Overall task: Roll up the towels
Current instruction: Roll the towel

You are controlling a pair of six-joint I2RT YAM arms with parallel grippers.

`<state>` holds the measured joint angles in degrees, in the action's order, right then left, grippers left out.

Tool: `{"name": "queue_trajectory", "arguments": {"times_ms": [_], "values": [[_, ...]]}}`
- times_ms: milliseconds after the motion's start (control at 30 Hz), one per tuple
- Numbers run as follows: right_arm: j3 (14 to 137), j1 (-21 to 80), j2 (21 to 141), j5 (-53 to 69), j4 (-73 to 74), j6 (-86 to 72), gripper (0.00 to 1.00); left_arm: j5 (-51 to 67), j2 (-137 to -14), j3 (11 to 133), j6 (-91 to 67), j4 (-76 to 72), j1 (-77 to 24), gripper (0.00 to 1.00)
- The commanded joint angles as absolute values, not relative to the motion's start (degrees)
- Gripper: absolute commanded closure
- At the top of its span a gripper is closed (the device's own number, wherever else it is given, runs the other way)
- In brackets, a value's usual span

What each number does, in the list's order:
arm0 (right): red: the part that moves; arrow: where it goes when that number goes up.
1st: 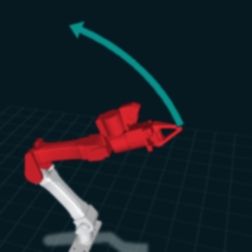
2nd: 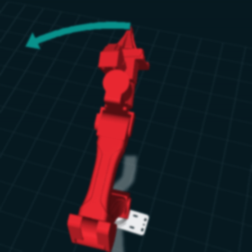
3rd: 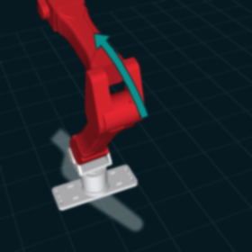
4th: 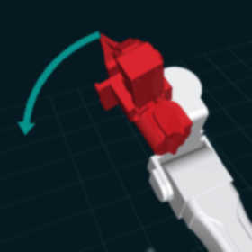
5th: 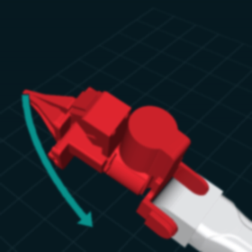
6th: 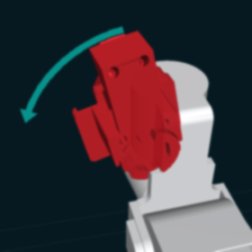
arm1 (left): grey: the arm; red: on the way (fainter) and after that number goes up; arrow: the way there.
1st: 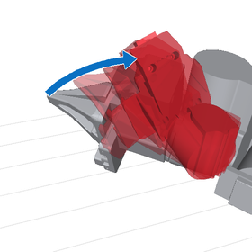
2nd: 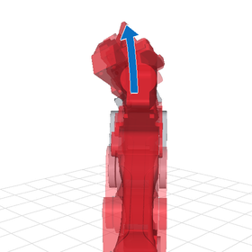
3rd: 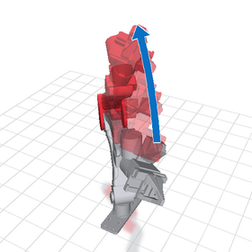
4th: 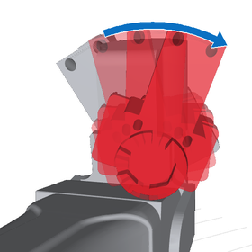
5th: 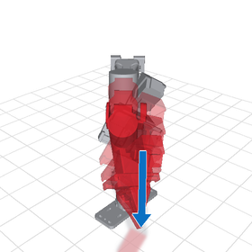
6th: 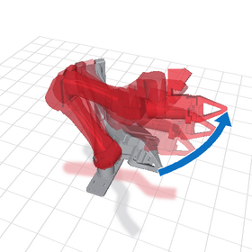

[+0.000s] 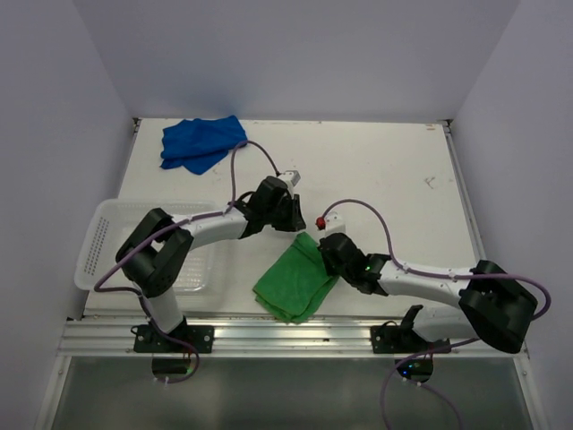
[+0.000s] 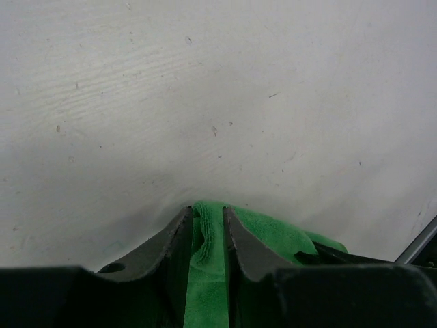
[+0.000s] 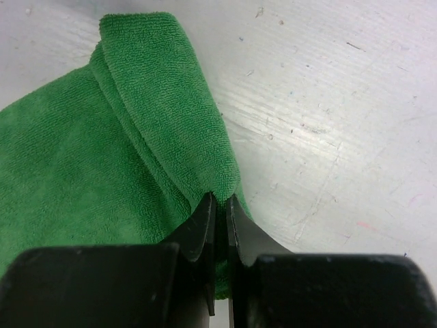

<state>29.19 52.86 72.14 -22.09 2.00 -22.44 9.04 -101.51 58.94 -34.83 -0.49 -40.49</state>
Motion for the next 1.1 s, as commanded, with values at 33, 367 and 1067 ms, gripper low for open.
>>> {"name": "queue_trajectory", "arguments": {"times_ms": [33,367,1067], "values": [[28.8,53.9,75.0,-32.3,-2.4,-22.6,1.00,9.5,-96.2,58.0,-34.7,-0.1,-40.0,0.72],[33.2,53.9,82.3,-35.9,-6.9,-24.9,1.00,6.1,-82.5,48.9,-35.6,4.5,-39.5,0.71],[46.8,48.3,94.6,-34.0,-4.7,-27.7,1.00,3.8,-77.3,48.5,-32.7,8.7,-34.8,0.71]]}}
